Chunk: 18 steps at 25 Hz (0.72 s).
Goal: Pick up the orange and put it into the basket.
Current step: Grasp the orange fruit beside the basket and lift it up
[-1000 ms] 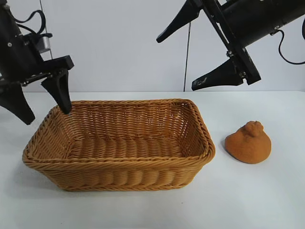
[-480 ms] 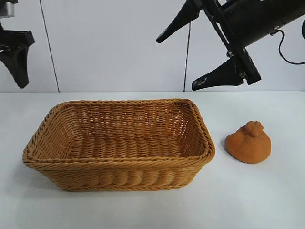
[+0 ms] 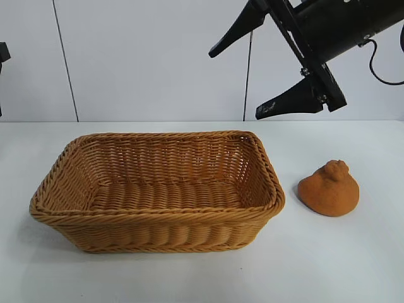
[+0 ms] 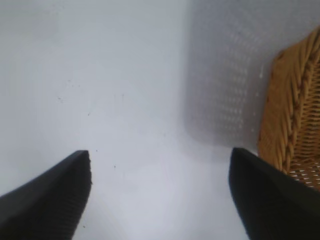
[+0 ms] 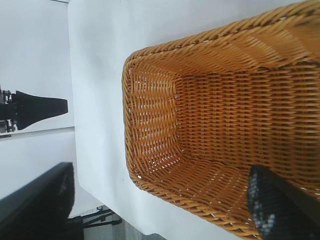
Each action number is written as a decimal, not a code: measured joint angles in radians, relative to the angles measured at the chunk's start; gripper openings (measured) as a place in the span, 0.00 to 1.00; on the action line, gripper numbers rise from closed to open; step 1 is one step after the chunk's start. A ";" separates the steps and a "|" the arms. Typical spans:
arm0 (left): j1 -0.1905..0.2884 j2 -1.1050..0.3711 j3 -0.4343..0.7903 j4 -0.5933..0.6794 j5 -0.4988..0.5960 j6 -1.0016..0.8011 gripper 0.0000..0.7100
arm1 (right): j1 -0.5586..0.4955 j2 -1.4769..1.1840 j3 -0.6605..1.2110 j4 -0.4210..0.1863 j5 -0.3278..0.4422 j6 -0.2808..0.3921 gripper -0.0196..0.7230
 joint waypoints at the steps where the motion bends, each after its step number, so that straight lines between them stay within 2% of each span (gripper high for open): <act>1: 0.000 -0.005 0.001 0.000 0.000 0.000 0.77 | 0.000 0.000 0.000 0.000 0.000 0.000 0.89; 7: 0.000 -0.129 0.062 0.000 0.001 0.000 0.77 | 0.000 0.000 0.000 0.000 0.000 0.000 0.89; 11: 0.000 -0.269 0.196 0.000 0.001 0.000 0.77 | 0.000 0.000 0.000 0.000 0.000 0.000 0.89; 18: 0.000 -0.599 0.466 0.000 0.001 -0.009 0.77 | 0.000 0.000 0.000 0.000 0.000 0.000 0.89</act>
